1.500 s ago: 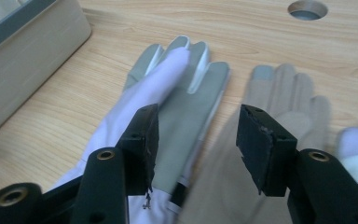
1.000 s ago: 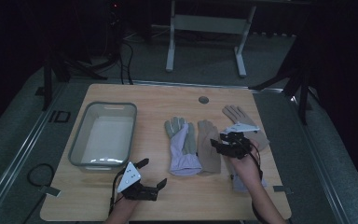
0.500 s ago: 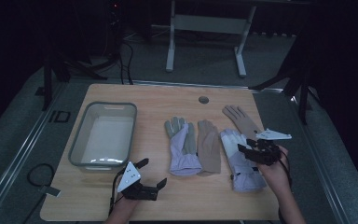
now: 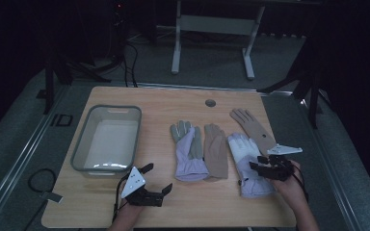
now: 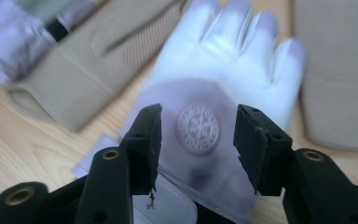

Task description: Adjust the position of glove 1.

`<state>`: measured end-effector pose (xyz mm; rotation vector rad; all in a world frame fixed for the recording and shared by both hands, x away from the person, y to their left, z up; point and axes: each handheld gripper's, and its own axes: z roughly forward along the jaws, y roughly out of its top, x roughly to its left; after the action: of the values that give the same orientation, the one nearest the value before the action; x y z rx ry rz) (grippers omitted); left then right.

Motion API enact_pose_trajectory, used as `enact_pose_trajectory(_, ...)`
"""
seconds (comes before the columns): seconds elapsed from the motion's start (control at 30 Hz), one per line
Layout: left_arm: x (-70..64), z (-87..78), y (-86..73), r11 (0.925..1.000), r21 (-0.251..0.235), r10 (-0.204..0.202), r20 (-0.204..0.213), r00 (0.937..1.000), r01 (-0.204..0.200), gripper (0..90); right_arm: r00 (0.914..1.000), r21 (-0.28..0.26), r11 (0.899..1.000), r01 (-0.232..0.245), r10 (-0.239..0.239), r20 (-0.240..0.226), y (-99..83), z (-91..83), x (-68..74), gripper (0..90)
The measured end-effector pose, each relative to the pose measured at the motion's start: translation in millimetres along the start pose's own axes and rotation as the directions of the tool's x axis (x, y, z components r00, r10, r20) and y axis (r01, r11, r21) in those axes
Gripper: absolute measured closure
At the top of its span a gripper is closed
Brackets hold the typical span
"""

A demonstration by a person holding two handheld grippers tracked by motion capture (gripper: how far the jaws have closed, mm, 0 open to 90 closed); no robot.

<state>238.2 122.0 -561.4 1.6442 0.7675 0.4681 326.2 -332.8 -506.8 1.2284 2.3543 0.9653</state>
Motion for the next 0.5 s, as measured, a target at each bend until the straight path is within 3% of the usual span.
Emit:
enact_pose_trajectory(0.17,-0.3,0.1,0.0,1.0,0.0,0.003,0.0,1.0,-0.003,0.4,0.9999,0.068,0.998,0.016,-0.016,0.003,-5.4,22.8,-4.2,47.1)
enact_pose_trajectory(0.3,-0.7,0.2,0.0,1.0,0.002,0.007,-0.001,1.0,-0.007,0.4,0.999,0.051,0.999,0.0,0.002,-0.046,-11.1,26.6,-7.1,60.5)
enact_pose_trajectory(0.4,-0.6,0.1,0.0,1.0,0.001,0.005,-0.002,1.0,-0.005,0.4,0.9997,0.032,0.999,0.007,-0.006,-0.024,-13.7,25.8,-2.4,64.5)
enact_pose_trajectory(0.5,-0.5,0.1,0.0,1.0,0.001,0.004,-0.002,1.0,-0.004,0.4,0.9992,0.01,0.999,-0.034,0.034,-0.022,-15.6,23.8,-0.9,72.4)
